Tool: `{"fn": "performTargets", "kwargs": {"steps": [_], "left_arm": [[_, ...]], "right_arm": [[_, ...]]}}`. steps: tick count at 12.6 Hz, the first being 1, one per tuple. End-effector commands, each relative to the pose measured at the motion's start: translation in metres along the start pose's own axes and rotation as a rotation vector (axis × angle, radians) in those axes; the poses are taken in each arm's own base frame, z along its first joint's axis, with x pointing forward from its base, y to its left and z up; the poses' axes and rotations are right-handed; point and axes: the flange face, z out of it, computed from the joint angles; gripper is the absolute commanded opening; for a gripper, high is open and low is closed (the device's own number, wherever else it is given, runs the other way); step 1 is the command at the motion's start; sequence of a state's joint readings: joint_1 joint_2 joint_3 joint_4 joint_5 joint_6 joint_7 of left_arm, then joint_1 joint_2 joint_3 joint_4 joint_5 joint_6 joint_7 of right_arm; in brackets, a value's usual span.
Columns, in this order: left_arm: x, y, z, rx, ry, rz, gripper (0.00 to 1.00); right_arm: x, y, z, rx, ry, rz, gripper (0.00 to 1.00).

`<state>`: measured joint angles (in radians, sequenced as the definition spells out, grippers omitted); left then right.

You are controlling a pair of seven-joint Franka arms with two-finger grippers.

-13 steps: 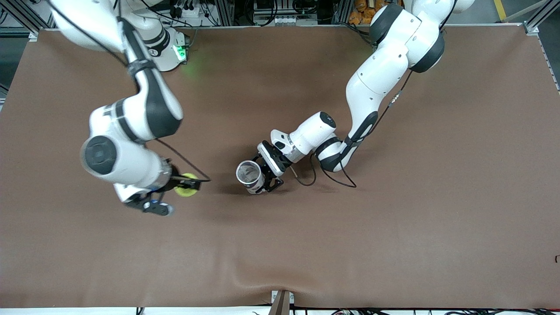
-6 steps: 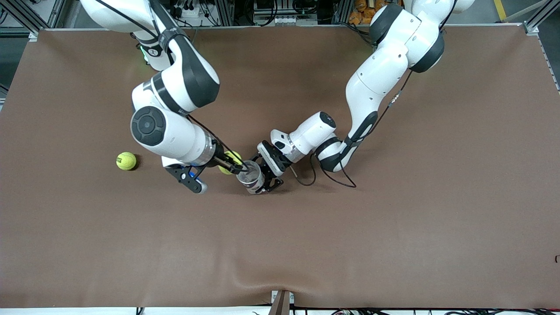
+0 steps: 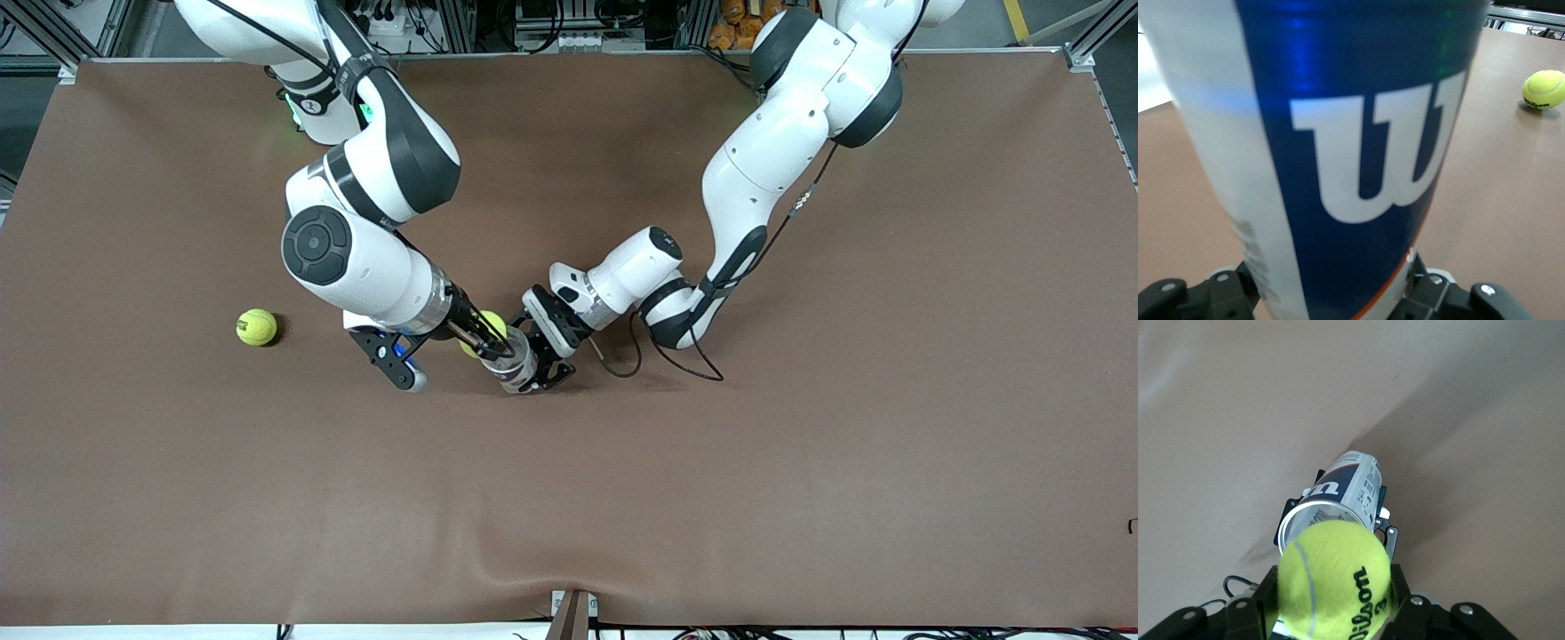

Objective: Insert tennis ball vertically with right arm
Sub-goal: 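Lift the ball with the right gripper over the can's open end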

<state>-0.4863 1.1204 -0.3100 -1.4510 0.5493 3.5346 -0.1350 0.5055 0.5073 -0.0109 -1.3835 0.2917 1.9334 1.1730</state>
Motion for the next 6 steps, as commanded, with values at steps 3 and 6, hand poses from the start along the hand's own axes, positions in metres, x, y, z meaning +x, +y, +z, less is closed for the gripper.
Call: {"fn": "performTargets", "kwargs": {"steps": [3, 6], "left_arm": [[0.003, 0.0, 0.0, -0.001, 0.021, 0.022, 0.81], [0.003, -0.002, 0.0, 0.001, 0.021, 0.021, 0.82]], "right_arm": [[-0.003, -0.008, 0.017, 0.034, 0.008, 0.039, 0.02], [-0.008, -0.01, 0.022, 0.035, 0.014, 0.045, 0.04]]}}
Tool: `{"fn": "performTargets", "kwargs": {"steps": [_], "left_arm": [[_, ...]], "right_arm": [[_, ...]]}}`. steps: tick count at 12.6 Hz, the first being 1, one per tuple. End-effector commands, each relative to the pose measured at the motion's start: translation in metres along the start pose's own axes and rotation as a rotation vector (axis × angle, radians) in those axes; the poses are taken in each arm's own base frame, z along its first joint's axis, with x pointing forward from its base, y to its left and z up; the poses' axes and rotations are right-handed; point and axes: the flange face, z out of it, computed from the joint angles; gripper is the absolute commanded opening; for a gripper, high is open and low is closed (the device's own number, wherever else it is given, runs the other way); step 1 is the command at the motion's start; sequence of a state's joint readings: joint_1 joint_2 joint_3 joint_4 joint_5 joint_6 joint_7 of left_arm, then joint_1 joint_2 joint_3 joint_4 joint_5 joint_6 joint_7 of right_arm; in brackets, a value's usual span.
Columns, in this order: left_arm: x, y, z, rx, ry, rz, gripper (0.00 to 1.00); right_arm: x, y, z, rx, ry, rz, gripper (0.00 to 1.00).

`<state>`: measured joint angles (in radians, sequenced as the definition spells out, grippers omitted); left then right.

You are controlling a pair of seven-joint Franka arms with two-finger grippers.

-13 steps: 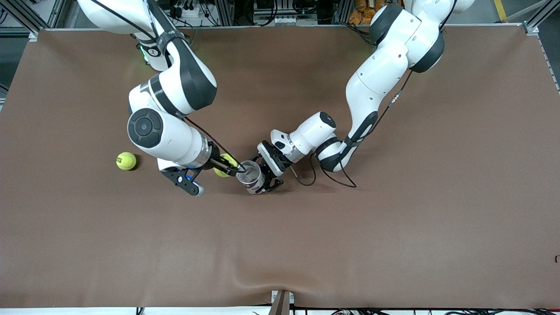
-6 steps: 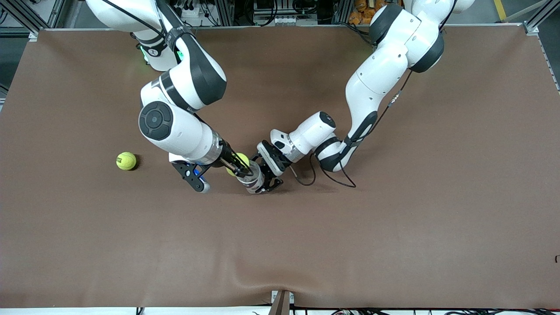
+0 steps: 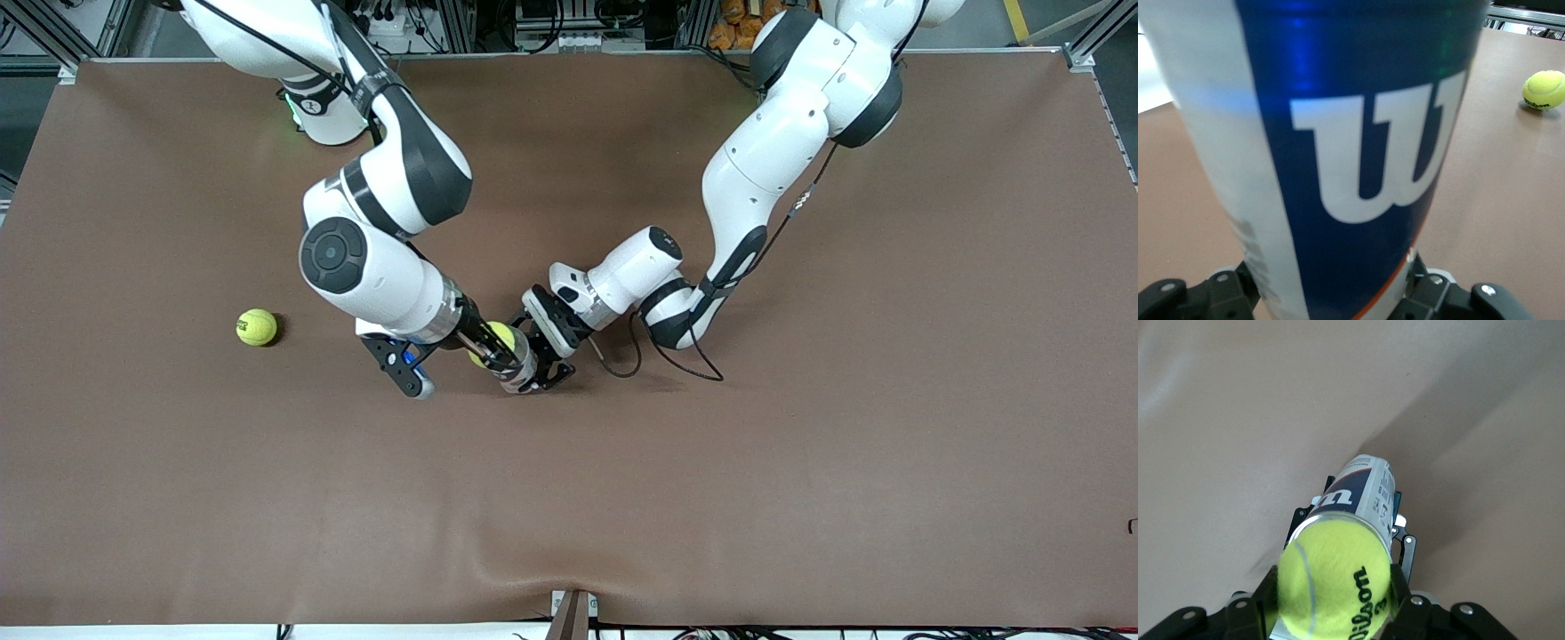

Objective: Insert tennis ball vertically with right arm
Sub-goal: 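Release the ball into the can and move the right gripper to the other ball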

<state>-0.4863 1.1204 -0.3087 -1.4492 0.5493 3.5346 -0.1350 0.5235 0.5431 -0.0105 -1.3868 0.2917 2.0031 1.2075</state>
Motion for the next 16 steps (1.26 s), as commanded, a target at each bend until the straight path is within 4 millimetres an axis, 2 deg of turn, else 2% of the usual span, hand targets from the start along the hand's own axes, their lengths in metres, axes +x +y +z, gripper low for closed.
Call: {"fn": "performTargets", "kwargs": {"steps": [1, 2, 3, 8, 9, 10, 12, 13, 15, 16], "left_arm": [[0.003, -0.001, 0.0, 0.0, 0.02, 0.02, 0.82], [0.003, -0.001, 0.0, 0.0, 0.02, 0.02, 0.82], [0.003, -0.001, 0.0, 0.0, 0.02, 0.02, 0.82], [0.002, -0.001, 0.0, -0.001, 0.019, 0.019, 0.82], [0.002, -0.001, 0.0, -0.001, 0.019, 0.02, 0.82], [0.002, -0.001, 0.0, -0.001, 0.019, 0.02, 0.82], [0.002, -0.001, 0.0, -0.001, 0.019, 0.02, 0.82], [0.002, -0.001, 0.0, -0.001, 0.019, 0.019, 0.82], [0.002, -0.001, 0.0, -0.001, 0.019, 0.02, 0.82], [0.002, -0.001, 0.0, -0.001, 0.019, 0.02, 0.82]], "right_arm": [[-0.003, 0.0, -0.001, 0.009, 0.001, 0.021, 0.12], [-0.004, 0.0, 0.0, 0.006, -0.001, 0.02, 0.47], [-0.006, -0.001, 0.001, 0.007, 0.0, 0.019, 0.99], [-0.007, -0.001, 0.0, 0.005, -0.001, 0.018, 1.0], [-0.002, 0.0, -0.002, 0.009, 0.001, 0.023, 1.0], [0.012, 0.004, -0.008, 0.009, 0.014, 0.023, 1.0], [0.06, 0.029, -0.011, -0.063, 0.046, -0.057, 1.0], [0.089, 0.051, -0.01, -0.133, 0.028, -0.128, 1.0], [0.149, 0.101, -0.029, -0.177, -0.01, -0.241, 1.0], [0.167, 0.128, -0.032, -0.195, -0.028, -0.302, 1.0]]}}
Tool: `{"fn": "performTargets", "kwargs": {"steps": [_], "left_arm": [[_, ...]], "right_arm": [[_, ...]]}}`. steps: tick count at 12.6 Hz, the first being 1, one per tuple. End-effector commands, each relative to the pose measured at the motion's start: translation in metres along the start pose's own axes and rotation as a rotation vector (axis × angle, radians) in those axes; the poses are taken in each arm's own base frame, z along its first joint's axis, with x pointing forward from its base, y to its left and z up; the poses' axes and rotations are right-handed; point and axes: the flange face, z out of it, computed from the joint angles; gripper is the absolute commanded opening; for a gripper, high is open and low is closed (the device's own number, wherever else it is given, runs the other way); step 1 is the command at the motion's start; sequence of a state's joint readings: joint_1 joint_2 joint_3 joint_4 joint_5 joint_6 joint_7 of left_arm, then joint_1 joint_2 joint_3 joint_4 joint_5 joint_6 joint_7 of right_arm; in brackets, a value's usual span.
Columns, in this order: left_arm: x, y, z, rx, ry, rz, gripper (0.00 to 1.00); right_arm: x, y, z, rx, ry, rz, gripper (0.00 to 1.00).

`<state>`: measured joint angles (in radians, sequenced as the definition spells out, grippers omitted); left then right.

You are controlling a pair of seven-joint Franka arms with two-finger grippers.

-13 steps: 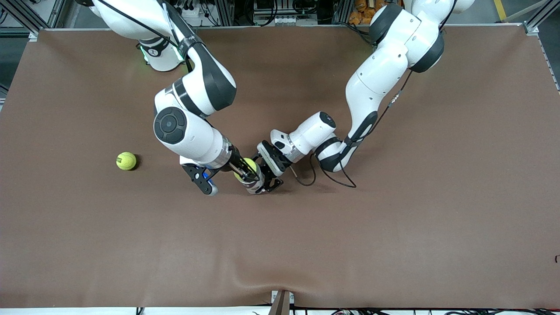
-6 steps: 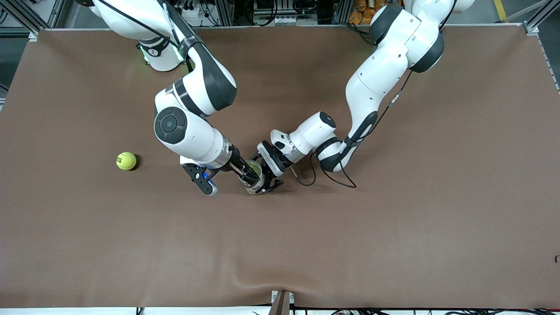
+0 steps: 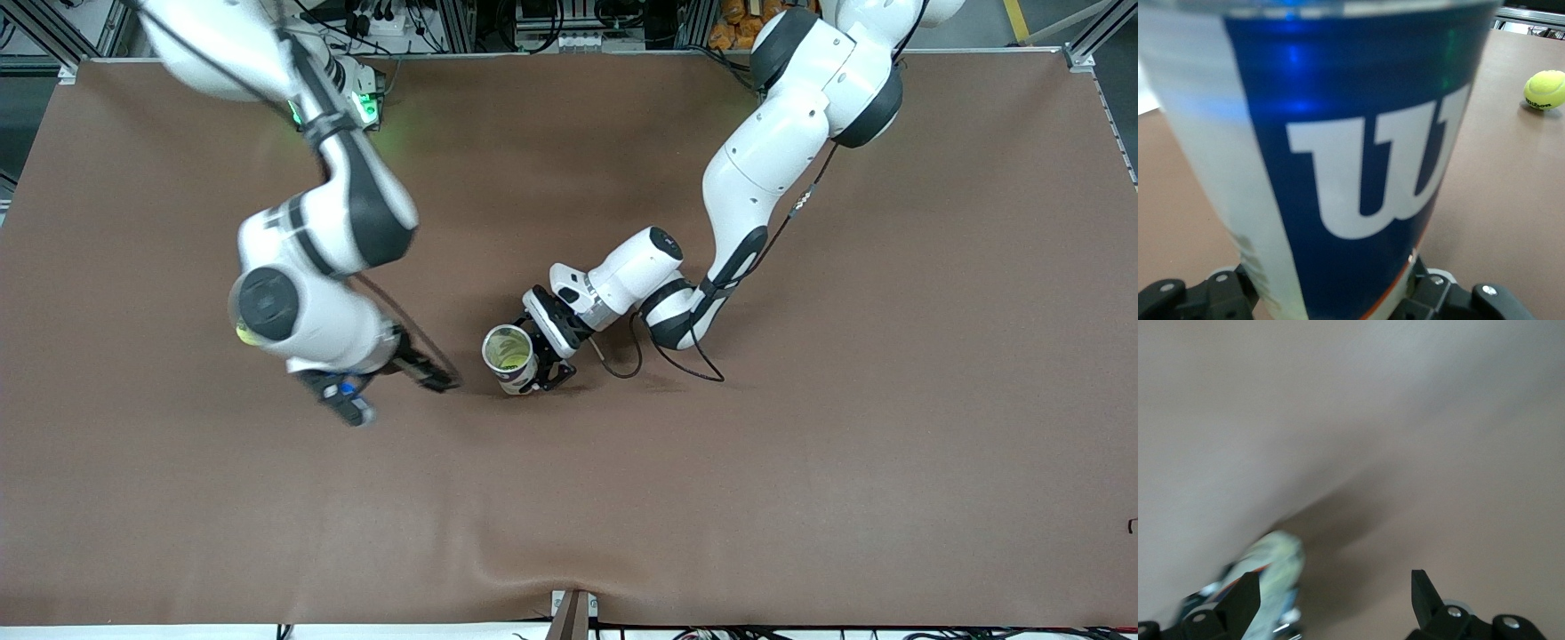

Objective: Insert tennis ball vertically with right arm
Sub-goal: 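Release the ball into the can and move the right gripper to the other ball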

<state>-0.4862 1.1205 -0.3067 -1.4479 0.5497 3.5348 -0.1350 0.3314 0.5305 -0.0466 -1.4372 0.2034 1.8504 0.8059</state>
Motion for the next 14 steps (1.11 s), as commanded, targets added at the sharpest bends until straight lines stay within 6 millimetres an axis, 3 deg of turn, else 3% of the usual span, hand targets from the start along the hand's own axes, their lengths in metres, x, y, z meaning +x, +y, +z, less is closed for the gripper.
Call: {"fn": "performTargets", "kwargs": {"steps": [1, 3, 8, 11, 14], "left_arm": [[0.001, 0.0, 0.0, -0.003, 0.018, 0.019, 0.82], [0.001, 0.0, 0.0, -0.002, 0.018, 0.017, 0.82], [0.002, 0.0, 0.0, -0.002, 0.02, 0.018, 0.82], [0.002, 0.0, 0.0, -0.002, 0.02, 0.018, 0.82], [0.003, -0.001, -0.001, 0.0, 0.021, 0.018, 0.82]], "right_arm": [[0.029, 0.092, -0.003, -0.055, -0.033, -0.156, 1.0], [0.046, 0.145, 0.01, -0.132, -0.039, -0.246, 1.0], [0.1, 0.249, 0.057, -0.192, -0.05, -0.389, 1.0], [0.113, 0.288, 0.088, -0.17, -0.047, -0.415, 1.0], [0.104, 0.297, 0.112, -0.176, -0.077, -0.416, 1.0]]}}
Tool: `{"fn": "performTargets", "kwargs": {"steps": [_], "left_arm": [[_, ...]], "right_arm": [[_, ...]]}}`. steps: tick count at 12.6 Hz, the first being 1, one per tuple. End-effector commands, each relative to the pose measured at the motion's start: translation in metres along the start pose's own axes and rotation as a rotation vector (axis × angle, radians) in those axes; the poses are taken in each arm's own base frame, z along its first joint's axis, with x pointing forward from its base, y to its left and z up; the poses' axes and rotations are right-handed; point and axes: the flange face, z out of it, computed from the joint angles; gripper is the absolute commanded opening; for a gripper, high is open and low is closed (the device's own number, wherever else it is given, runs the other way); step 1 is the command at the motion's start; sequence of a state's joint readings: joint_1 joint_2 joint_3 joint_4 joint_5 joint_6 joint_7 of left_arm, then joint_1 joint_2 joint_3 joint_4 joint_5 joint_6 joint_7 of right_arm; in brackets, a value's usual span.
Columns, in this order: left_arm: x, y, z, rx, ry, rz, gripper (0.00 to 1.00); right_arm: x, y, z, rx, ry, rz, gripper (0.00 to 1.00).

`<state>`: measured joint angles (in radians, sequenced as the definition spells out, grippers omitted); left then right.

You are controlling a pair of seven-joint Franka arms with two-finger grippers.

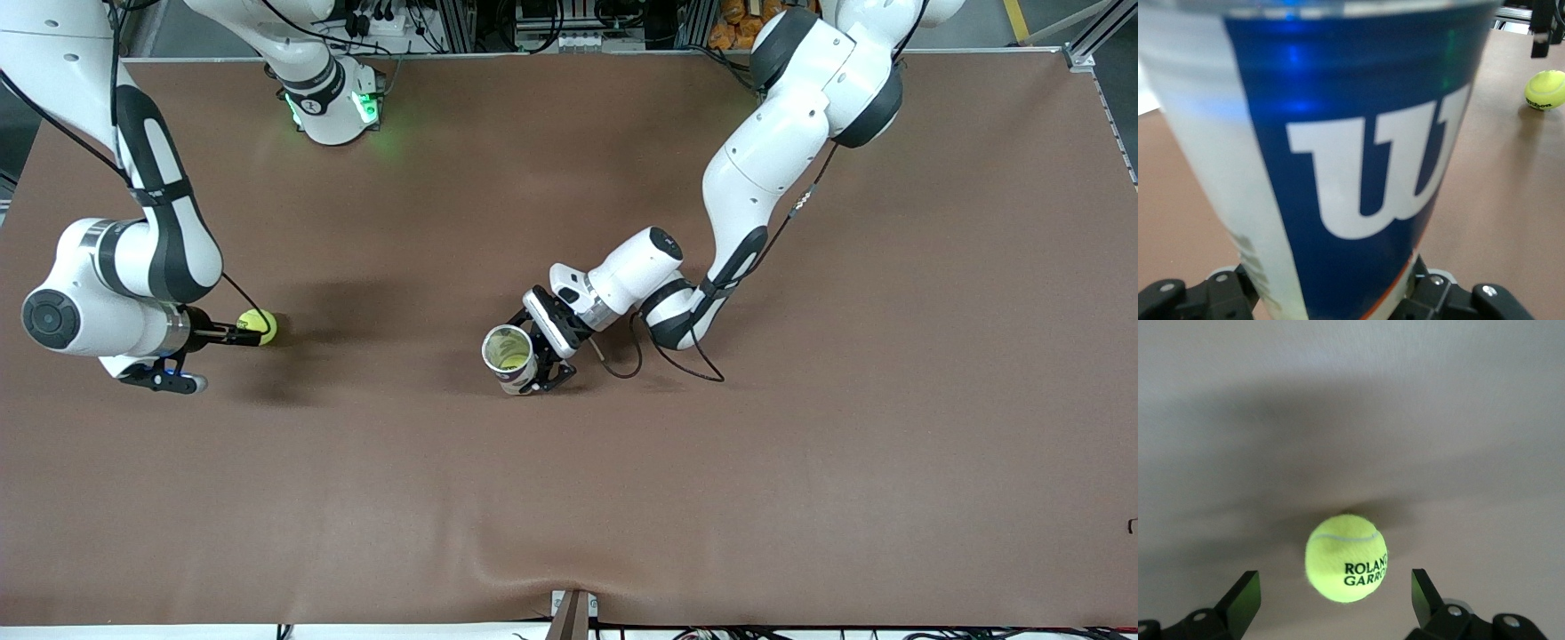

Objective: Insert tennis ball vertically with right arm
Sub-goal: 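Grasp the Roland Garros tennis ball with the right gripper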

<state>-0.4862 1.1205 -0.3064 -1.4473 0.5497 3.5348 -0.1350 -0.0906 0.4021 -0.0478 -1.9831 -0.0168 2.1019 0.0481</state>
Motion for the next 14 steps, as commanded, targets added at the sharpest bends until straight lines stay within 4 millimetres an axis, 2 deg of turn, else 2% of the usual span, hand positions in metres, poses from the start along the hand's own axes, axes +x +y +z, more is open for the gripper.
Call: {"fn": "performTargets", "kwargs": {"steps": [1, 6, 9, 11, 12, 13, 14], "left_arm": [[0.004, -0.001, -0.001, -0.001, 0.022, 0.019, 0.82], [0.003, -0.002, -0.001, 0.0, 0.022, 0.017, 0.82], [0.003, -0.002, -0.001, 0.0, 0.022, 0.017, 0.82], [0.005, -0.002, -0.002, 0.001, 0.025, 0.018, 0.82], [0.005, -0.002, -0.002, 0.001, 0.025, 0.018, 0.82], [0.006, -0.003, -0.002, 0.002, 0.026, 0.018, 0.82], [0.007, -0.003, -0.002, 0.002, 0.027, 0.016, 0.82]], "right_arm": [[-0.011, -0.005, 0.008, -0.009, -0.007, -0.027, 1.0], [-0.013, -0.001, 0.041, -0.006, -0.009, -0.028, 1.0], [-0.012, 0.011, 0.051, 0.0, -0.02, -0.031, 1.0], [-0.01, 0.012, 0.056, 0.001, -0.017, -0.03, 1.0], [-0.01, 0.015, 0.058, 0.003, -0.015, -0.024, 0.62], [-0.009, 0.015, 0.06, 0.005, -0.018, -0.021, 0.34], [-0.009, 0.014, 0.059, 0.008, -0.017, -0.019, 0.22]]}}
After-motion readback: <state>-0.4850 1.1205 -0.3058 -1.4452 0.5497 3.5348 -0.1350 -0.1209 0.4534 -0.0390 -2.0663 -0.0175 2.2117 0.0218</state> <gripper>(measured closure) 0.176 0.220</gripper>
